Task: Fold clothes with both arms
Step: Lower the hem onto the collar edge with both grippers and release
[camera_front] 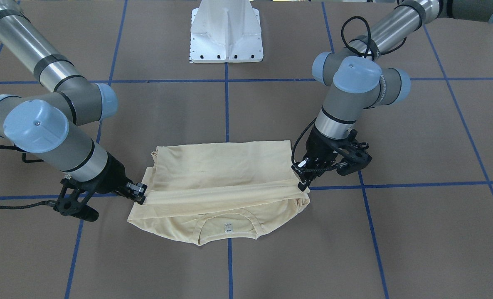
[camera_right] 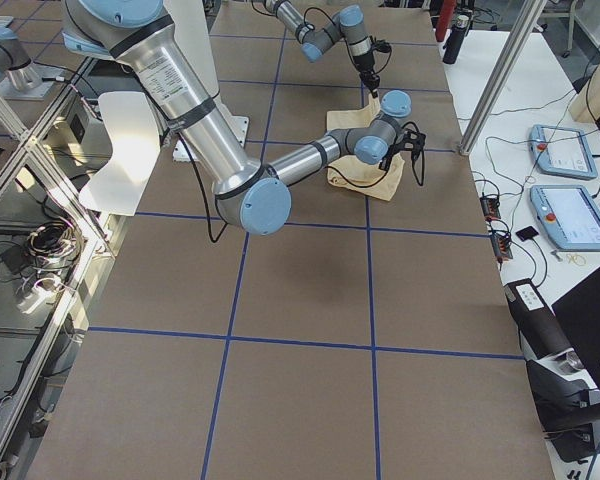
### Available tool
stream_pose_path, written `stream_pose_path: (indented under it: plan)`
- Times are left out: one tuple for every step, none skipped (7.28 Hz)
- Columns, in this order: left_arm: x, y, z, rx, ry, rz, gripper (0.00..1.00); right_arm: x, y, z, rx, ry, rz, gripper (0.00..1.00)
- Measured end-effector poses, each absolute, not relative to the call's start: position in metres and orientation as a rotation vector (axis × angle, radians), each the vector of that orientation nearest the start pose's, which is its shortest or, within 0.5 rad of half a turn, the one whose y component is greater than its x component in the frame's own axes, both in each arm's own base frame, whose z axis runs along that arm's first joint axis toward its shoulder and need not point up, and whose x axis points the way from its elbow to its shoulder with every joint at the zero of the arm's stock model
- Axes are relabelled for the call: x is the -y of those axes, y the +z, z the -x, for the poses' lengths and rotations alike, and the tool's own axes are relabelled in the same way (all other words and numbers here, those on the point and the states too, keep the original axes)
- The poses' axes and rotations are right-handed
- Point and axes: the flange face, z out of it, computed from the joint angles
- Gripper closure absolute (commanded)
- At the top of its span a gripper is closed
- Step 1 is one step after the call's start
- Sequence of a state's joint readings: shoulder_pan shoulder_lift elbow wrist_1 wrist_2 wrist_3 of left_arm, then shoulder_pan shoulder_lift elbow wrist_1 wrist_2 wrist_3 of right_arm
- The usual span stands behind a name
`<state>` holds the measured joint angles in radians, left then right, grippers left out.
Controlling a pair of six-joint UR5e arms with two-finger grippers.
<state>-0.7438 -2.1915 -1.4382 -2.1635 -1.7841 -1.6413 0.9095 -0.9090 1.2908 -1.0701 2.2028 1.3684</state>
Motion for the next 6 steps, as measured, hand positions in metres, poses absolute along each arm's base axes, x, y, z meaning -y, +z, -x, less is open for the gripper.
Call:
stream_pose_path:
  plan:
    - [0.575,0.28,-0.462,-1.105,-0.618,-0.174,1.0,0.638,0.327,0.405,1.04,0.36,0.051,1.0]
    - [0.575,0.279,-0.463,-1.107,-0.621,-0.172,1.0,0.638,0.326,0.408,1.042,0.356,0.05,1.0]
    - [0.576,0.28,-0.465,-1.105,-0.623,-0.169,1.0,0.638,0.326,0.41,1.041,0.356,0.047,1.0]
    - [0.577,0.284,-0.466,-1.098,-0.626,-0.167,1.0,0.638,0.326,0.413,1.035,0.359,0.04,1.0]
    - [0.579,0.286,-0.466,-1.092,-0.632,-0.172,1.0,0.639,0.326,0.415,1.03,0.362,0.033,1.0]
    - [0.581,0.289,-0.466,-1.085,-0.641,-0.183,1.0,0.642,0.326,0.417,1.026,0.365,0.03,1.0]
